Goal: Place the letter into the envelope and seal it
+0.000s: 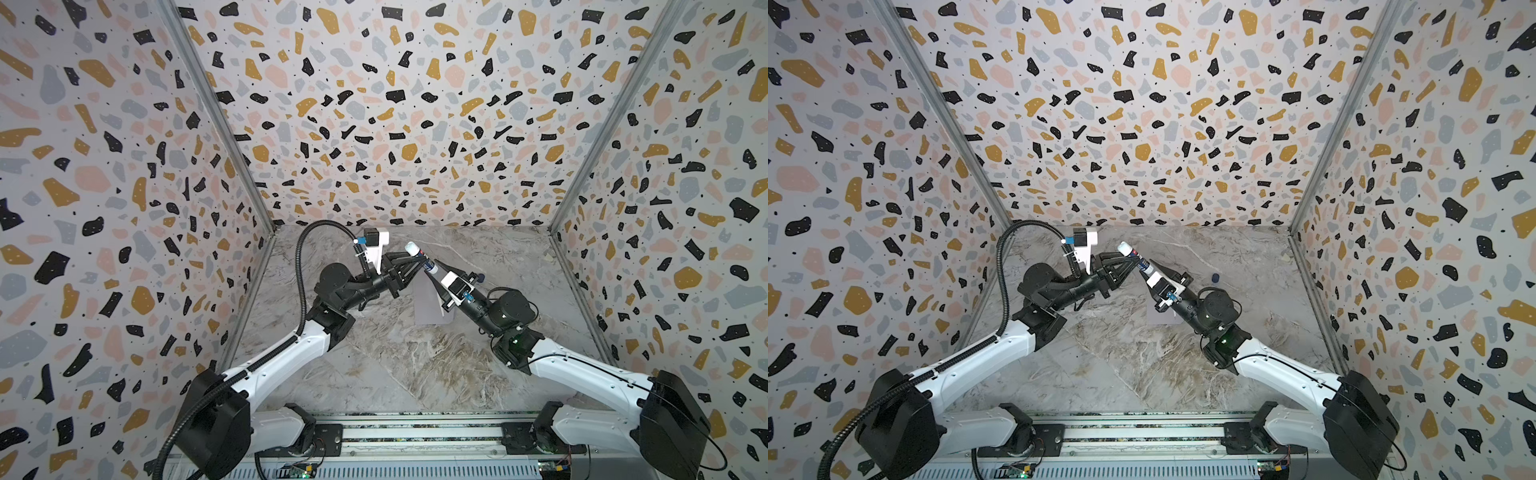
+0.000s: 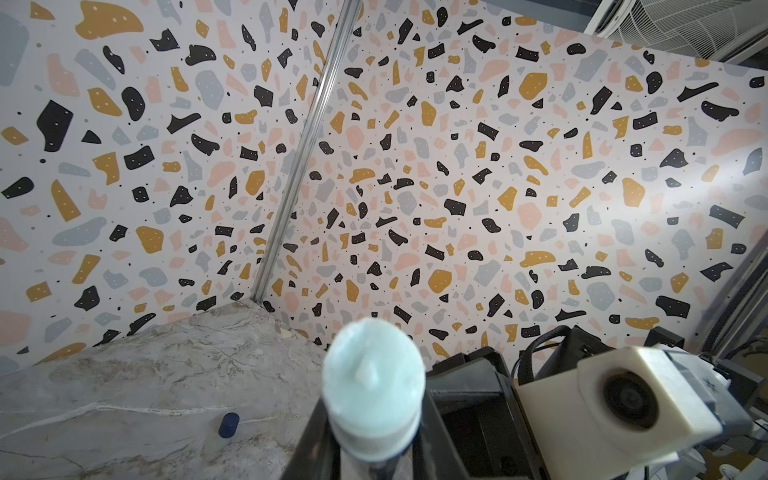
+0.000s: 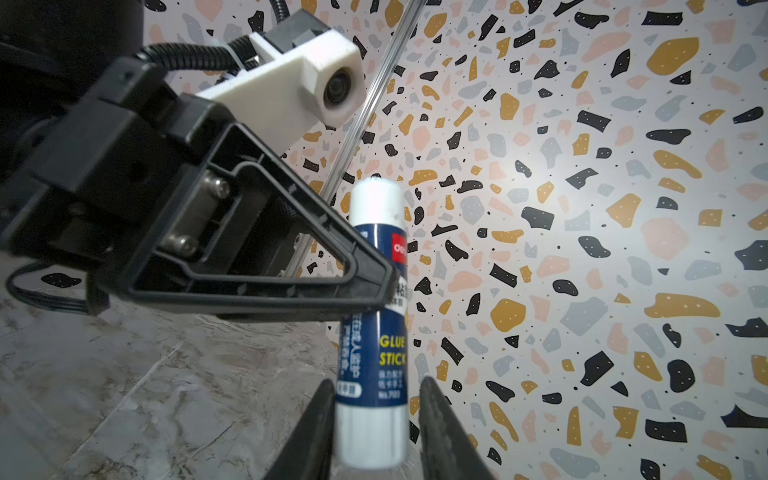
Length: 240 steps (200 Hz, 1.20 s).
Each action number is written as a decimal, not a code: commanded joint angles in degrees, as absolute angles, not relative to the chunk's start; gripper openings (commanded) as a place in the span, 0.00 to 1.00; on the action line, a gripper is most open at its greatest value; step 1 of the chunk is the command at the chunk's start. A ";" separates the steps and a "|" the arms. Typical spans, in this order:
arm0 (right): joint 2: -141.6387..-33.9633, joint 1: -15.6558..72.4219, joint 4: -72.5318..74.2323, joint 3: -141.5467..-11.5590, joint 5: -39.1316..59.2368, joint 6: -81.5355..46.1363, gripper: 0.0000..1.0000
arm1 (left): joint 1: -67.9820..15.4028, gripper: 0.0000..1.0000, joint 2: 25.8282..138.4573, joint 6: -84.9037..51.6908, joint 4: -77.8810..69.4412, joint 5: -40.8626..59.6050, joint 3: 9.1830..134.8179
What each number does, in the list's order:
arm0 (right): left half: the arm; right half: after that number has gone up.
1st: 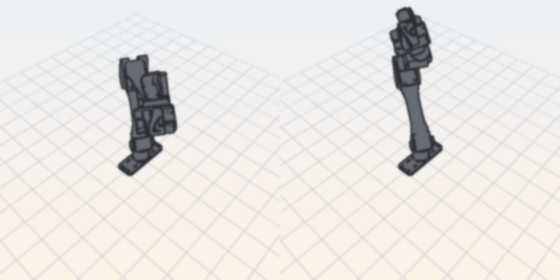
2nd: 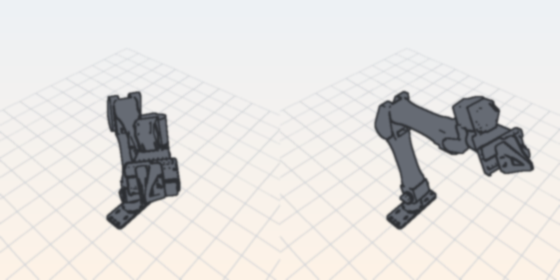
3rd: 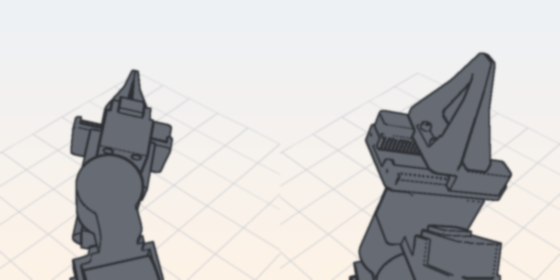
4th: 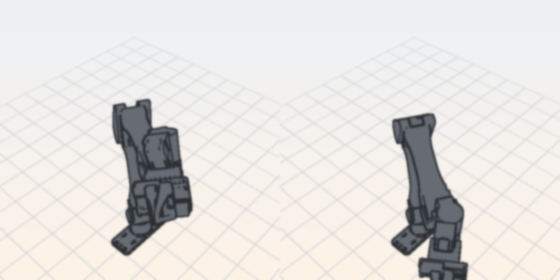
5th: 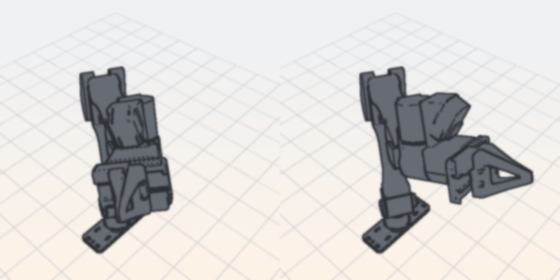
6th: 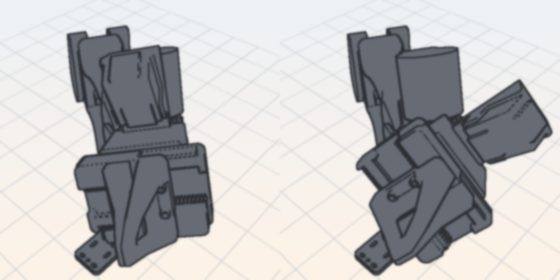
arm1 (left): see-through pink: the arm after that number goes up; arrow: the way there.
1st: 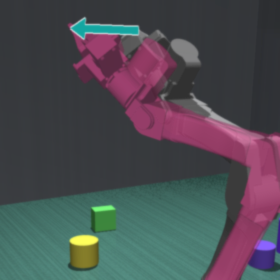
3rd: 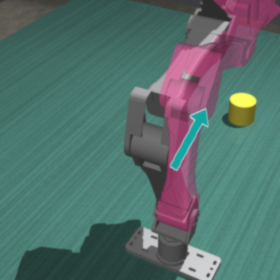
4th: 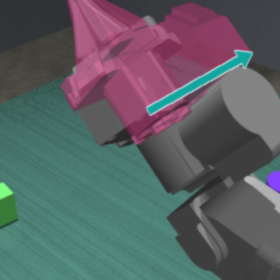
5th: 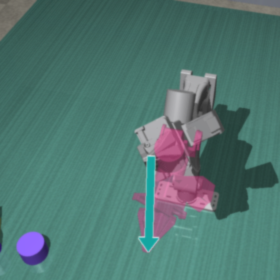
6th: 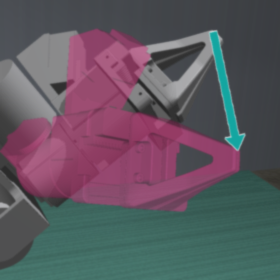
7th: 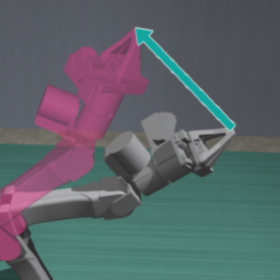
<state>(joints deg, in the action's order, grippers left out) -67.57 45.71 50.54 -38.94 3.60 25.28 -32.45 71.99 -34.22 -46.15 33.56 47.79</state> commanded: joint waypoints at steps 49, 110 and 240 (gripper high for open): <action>-67.54 45.88 50.54 -39.18 2.42 26.10 0.29 | -32.70 0.00 71.24 -34.30 -48.79 33.83 49.97; -67.75 45.88 48.46 -40.82 3.85 23.21 0.08 | -32.70 0.06 71.59 -34.69 -49.47 33.67 50.19; -68.02 45.89 47.50 -42.99 6.37 12.19 0.02 | -33.05 0.24 72.36 -36.38 -55.70 32.94 49.39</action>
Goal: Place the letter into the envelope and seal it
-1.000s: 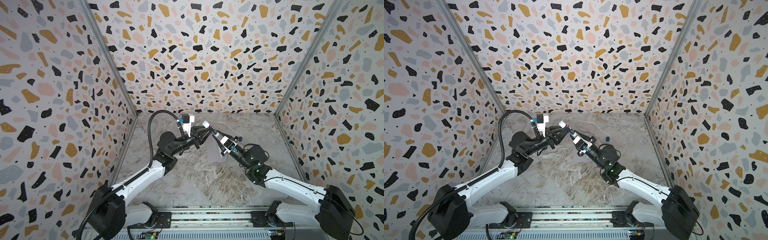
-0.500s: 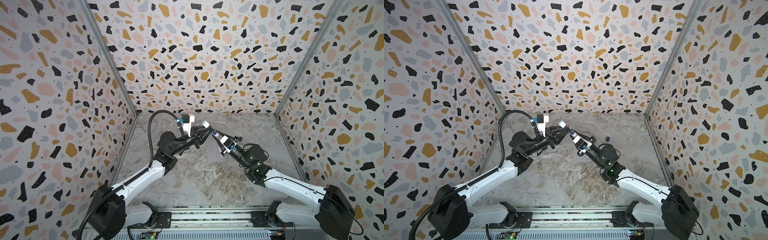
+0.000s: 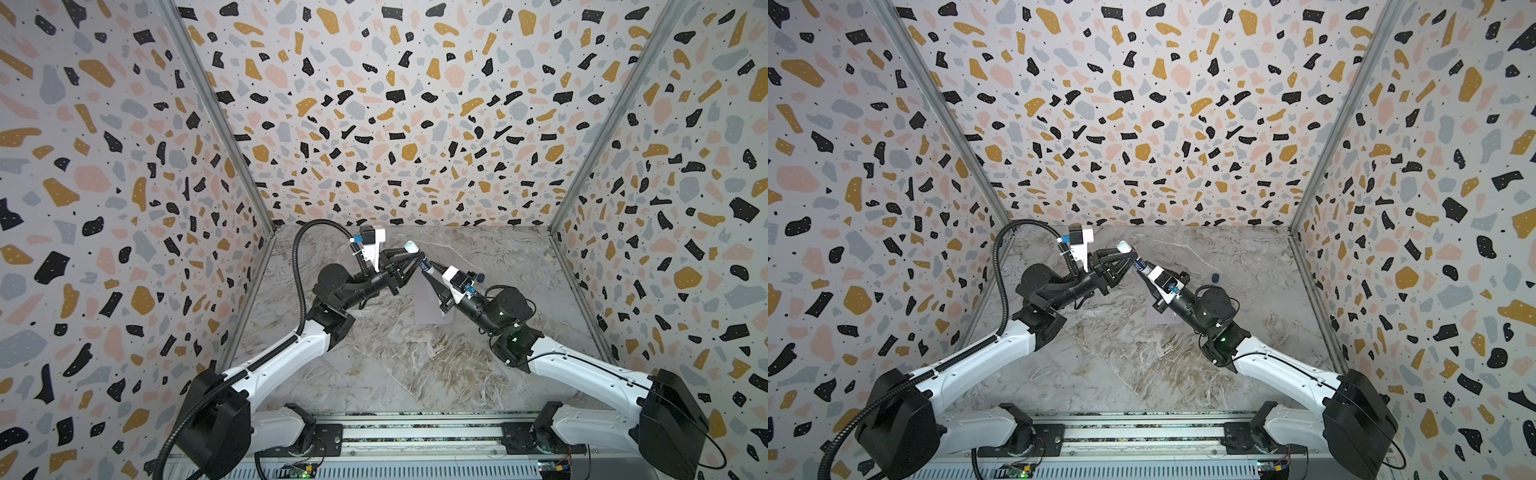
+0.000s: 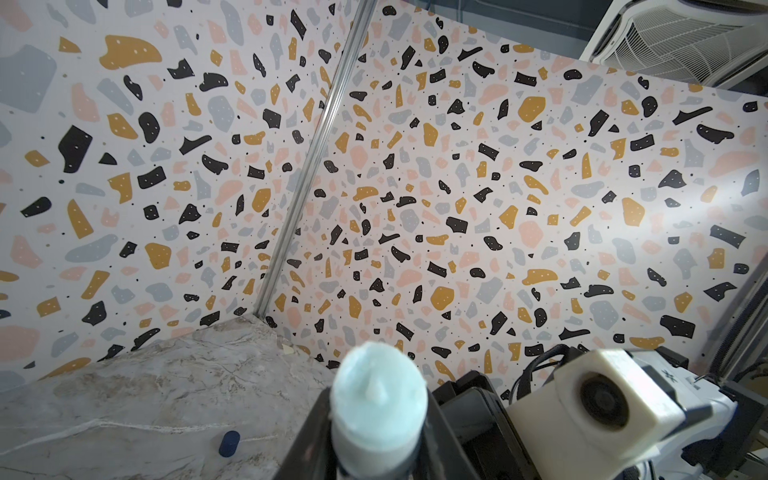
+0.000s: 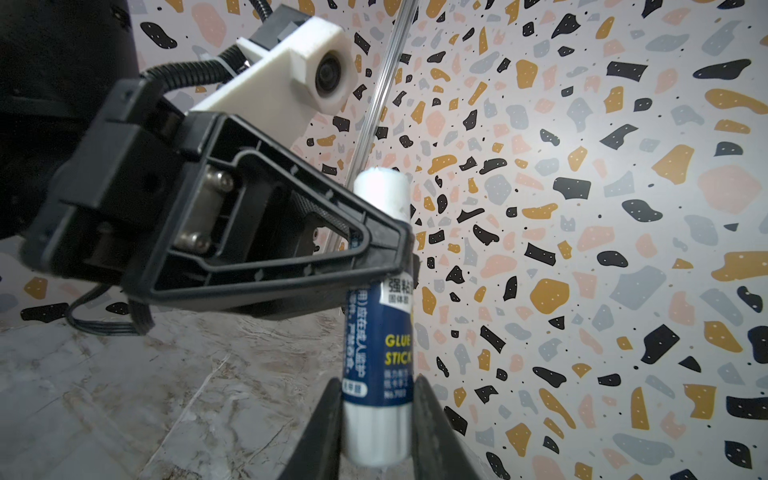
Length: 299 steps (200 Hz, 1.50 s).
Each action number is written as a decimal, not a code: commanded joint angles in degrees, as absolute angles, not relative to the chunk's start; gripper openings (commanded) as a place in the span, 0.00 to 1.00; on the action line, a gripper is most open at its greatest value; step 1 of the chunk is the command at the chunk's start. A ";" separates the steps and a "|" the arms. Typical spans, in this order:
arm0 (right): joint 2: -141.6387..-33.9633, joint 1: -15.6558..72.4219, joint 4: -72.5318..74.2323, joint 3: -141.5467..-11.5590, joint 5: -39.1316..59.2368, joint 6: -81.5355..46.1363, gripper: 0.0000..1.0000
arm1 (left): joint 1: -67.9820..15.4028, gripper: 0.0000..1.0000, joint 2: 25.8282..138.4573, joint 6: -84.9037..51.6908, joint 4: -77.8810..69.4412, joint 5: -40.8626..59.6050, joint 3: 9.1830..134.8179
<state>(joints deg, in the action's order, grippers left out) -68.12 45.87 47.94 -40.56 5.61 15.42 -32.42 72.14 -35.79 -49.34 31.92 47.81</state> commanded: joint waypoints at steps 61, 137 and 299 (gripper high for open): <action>-67.80 45.00 45.09 -44.47 10.69 8.06 0.00 | -33.40 0.00 72.56 -36.39 -55.98 32.44 49.44; -70.24 32.43 51.29 -46.49 40.37 -18.87 0.03 | -33.75 0.00 72.22 -36.60 -59.57 32.96 48.25; -63.51 44.29 54.62 -36.85 3.91 13.31 0.69 | -34.03 0.00 71.62 -36.73 -55.79 29.37 49.04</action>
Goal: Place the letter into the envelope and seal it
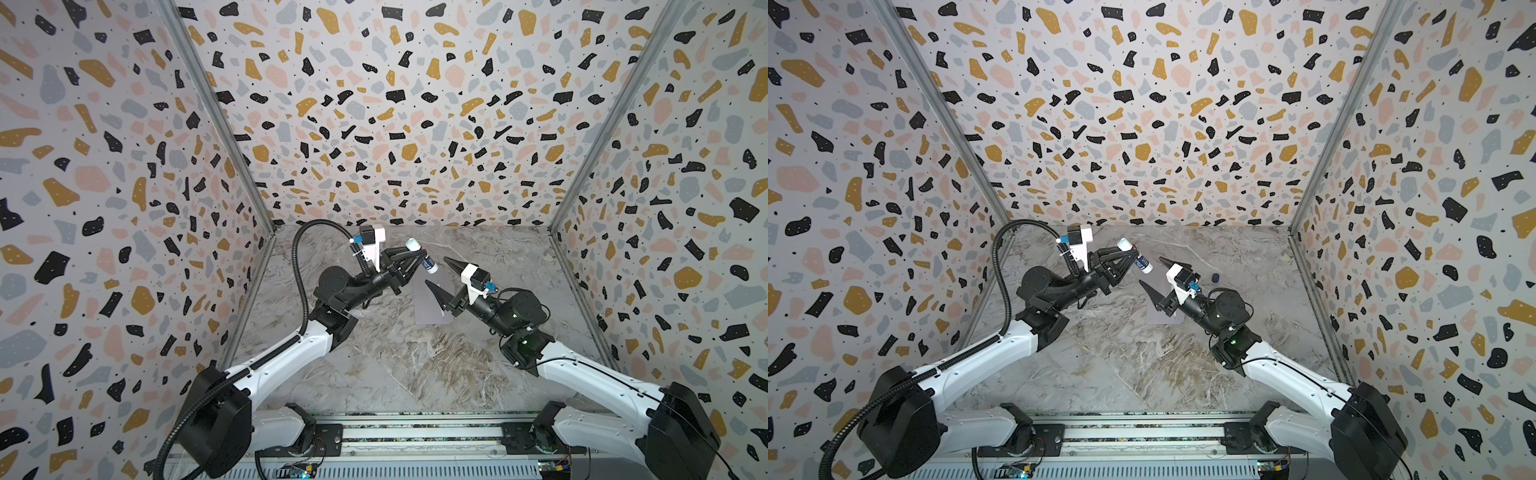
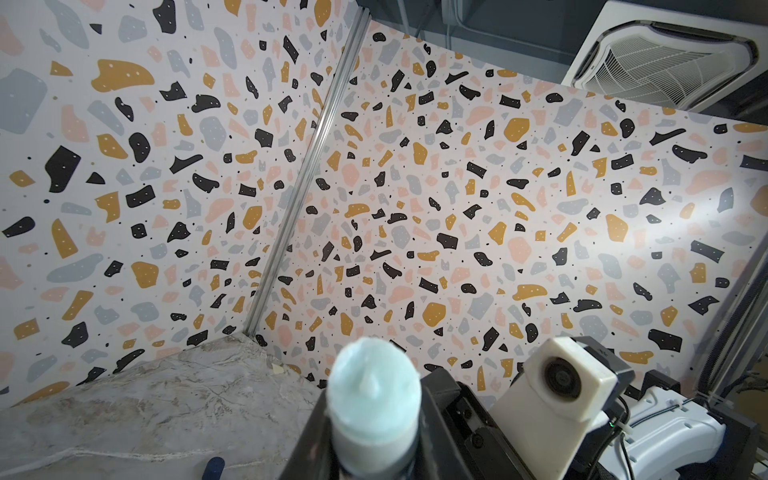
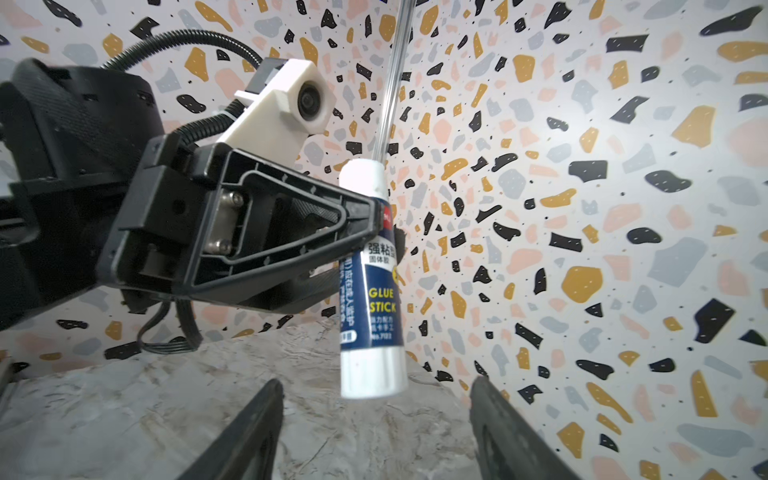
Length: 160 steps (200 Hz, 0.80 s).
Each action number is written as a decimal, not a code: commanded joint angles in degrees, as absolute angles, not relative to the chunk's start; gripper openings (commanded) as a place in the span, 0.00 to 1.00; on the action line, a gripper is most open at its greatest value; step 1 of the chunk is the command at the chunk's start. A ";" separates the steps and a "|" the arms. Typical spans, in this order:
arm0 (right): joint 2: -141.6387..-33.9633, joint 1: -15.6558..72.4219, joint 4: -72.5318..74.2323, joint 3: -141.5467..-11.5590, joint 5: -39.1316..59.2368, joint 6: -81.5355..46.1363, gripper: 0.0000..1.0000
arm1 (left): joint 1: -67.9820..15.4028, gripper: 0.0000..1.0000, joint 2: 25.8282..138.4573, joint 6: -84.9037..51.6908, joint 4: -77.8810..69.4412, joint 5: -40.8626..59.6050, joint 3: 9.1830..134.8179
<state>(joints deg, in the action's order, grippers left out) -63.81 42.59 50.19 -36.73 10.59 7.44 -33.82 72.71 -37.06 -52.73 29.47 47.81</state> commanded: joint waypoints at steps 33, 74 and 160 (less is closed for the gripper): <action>-65.34 45.52 54.58 -38.80 3.50 14.61 0.61 | -34.12 0.00 71.72 -36.76 -55.78 29.52 49.04; -66.37 45.83 54.89 -39.59 3.60 14.78 0.47 | -34.06 0.00 71.80 -36.74 -55.81 29.53 49.04; -66.77 46.34 54.84 -40.60 3.57 14.91 0.37 | -34.04 0.00 71.98 -36.83 -55.76 29.88 49.04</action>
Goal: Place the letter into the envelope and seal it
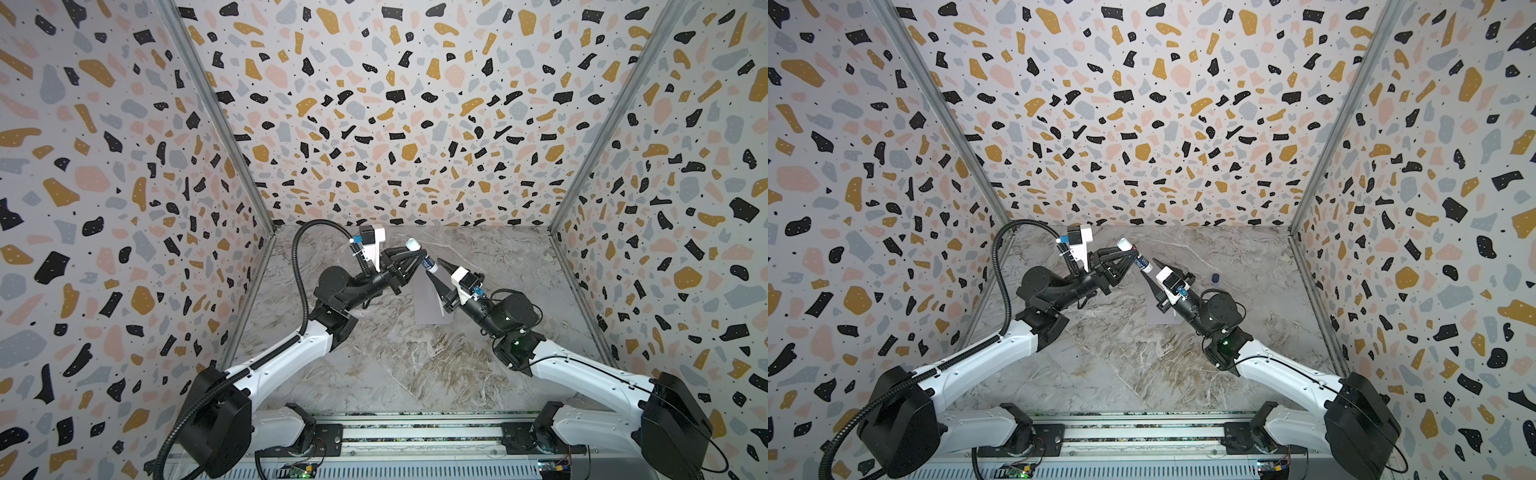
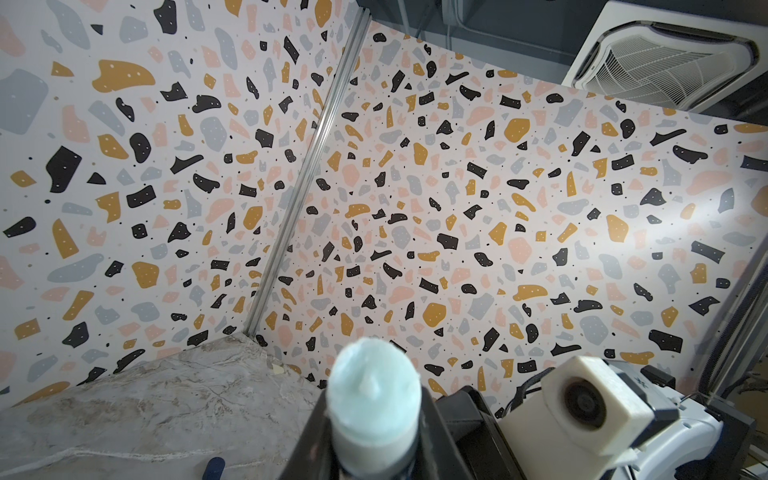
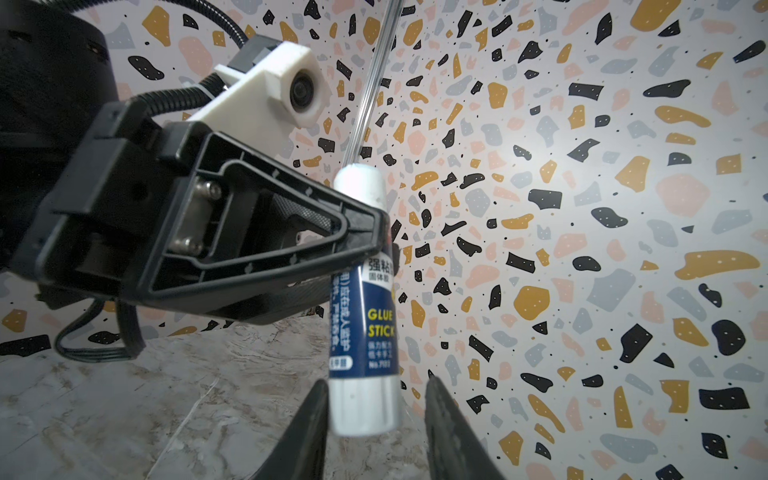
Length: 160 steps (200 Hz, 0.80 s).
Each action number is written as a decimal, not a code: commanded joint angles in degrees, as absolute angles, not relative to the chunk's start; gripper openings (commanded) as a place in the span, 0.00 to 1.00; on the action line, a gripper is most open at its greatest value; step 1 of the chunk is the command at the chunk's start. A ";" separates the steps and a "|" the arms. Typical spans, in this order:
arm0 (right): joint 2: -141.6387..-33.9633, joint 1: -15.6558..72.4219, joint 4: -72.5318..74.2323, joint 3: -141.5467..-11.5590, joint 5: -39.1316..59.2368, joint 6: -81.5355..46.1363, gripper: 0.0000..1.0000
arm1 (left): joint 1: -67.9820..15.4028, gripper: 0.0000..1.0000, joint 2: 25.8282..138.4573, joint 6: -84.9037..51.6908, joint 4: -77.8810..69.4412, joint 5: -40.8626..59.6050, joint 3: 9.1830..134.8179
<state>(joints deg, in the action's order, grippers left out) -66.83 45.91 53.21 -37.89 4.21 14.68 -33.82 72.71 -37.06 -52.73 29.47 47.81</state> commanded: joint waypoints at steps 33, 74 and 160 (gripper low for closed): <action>-67.31 46.41 54.04 -41.04 3.64 14.85 0.35 | -34.07 0.00 71.83 -37.00 -55.81 30.01 49.04; -67.35 46.49 54.00 -41.31 3.69 14.61 0.28 | -34.10 0.00 71.87 -37.00 -55.90 30.10 49.04; -67.31 36.09 49.58 -45.27 30.31 -9.26 0.07 | -34.06 0.00 72.42 -35.92 -56.72 31.96 49.11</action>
<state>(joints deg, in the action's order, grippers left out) -67.85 41.39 49.15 -40.84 14.79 6.11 -33.82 72.71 -36.86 -52.97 29.47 47.81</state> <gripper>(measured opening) 0.258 0.238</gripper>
